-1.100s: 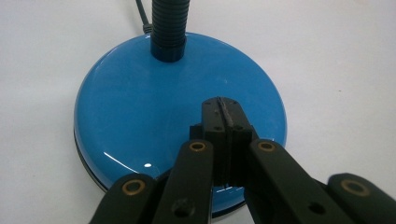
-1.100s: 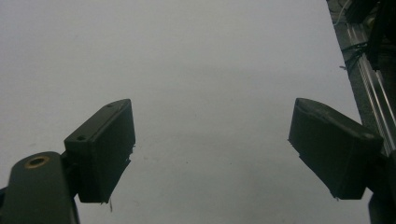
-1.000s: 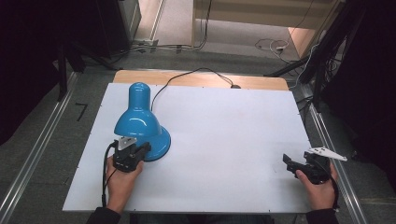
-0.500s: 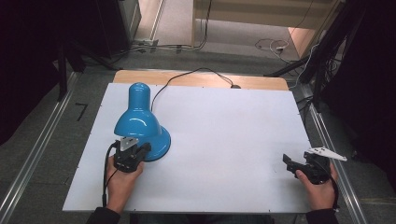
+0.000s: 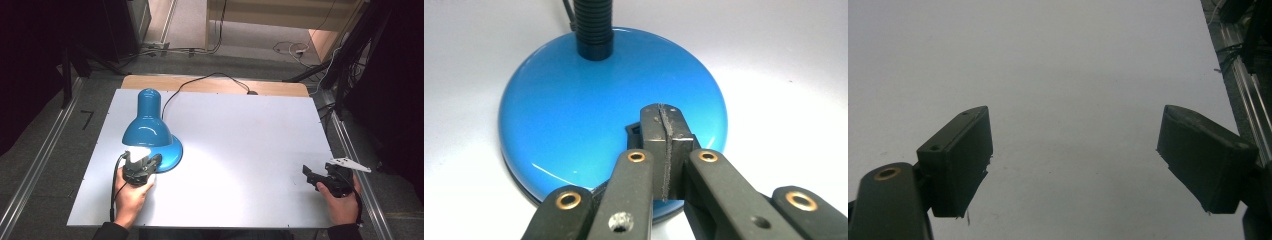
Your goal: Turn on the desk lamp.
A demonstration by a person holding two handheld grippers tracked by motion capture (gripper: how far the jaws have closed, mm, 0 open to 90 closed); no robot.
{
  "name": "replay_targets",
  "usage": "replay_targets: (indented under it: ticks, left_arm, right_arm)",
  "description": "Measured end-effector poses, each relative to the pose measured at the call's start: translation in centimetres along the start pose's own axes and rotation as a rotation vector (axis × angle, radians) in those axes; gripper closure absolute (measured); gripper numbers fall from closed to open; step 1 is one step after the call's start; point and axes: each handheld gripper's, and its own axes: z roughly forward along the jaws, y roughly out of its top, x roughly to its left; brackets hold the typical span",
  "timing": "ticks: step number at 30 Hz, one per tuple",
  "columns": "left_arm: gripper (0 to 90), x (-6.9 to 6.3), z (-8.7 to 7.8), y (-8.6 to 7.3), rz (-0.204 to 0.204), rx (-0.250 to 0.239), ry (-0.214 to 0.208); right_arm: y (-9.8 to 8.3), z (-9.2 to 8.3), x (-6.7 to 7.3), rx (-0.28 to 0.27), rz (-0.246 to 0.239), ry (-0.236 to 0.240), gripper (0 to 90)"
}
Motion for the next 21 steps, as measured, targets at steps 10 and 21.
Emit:
replay_targets:
  ticks: [10,21]
  left_arm:
    - [90.0,0.0,-0.1,-0.1,-0.01,-0.011,-0.015]
    - [90.0,0.4,-1.6,0.4,-0.026,-0.083,-0.011]
  right_arm:
    - [0.0,0.0,-0.1,0.001,0.005,0.002,13.4]
    - [0.0,0.0,-0.2,-0.005,0.005,0.006,13.4]
